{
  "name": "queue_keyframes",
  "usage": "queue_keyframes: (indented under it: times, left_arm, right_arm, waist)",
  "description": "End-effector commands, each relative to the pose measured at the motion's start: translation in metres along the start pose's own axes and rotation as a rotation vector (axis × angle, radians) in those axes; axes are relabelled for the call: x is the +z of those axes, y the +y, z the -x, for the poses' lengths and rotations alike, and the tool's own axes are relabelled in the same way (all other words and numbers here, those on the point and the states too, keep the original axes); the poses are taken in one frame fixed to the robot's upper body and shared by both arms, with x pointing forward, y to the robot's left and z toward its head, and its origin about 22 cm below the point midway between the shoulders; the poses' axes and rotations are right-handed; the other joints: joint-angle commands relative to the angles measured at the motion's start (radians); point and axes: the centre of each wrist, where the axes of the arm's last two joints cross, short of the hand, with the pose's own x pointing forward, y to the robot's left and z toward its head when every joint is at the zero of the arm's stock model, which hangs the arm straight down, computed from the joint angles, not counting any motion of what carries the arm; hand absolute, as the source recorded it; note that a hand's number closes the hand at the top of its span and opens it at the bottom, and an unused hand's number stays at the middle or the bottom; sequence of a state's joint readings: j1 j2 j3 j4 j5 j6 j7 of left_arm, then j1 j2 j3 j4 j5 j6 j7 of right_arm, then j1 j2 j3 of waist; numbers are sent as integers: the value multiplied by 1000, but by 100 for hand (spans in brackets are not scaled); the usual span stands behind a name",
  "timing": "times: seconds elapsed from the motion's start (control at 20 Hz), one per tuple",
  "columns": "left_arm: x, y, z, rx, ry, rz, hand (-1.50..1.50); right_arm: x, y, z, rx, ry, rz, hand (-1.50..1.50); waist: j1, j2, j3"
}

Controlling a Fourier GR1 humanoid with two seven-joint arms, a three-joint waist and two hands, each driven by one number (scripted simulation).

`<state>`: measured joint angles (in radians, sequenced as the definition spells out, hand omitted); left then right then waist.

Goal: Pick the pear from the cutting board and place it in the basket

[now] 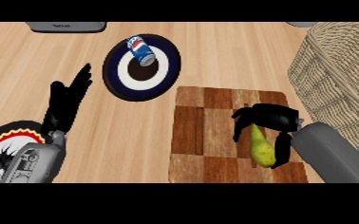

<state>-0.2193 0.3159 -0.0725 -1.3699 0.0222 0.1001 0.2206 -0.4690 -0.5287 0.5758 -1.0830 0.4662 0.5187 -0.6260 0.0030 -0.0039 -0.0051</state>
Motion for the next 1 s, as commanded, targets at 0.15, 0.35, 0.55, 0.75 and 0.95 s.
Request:
queue_keyframes:
  times: [0.15,0.35,0.55,0.75,0.95]
  left_arm:
    - [-6,3,5,-3,-22,-1,0]
    - [14,3,8,-13,3,-2,0]
    - [6,12,4,-13,36,-45,0]
    - [11,14,13,3,36,-53,0]
    - [11,6,19,-4,37,-41,0]
  right_arm:
    - [-10,13,5,90,-121,2,150]
    - [-11,15,2,160,35,85,150]
    - [-3,6,1,295,497,255,150]
    - [-30,15,-27,403,664,403,150]
    - [-60,29,-85,360,666,552,150]
  waist:
    - [1,6,5]
    - [1,3,5]
    - [-45,-22,0]
    - [-55,-24,0]
    - [-48,-12,2]
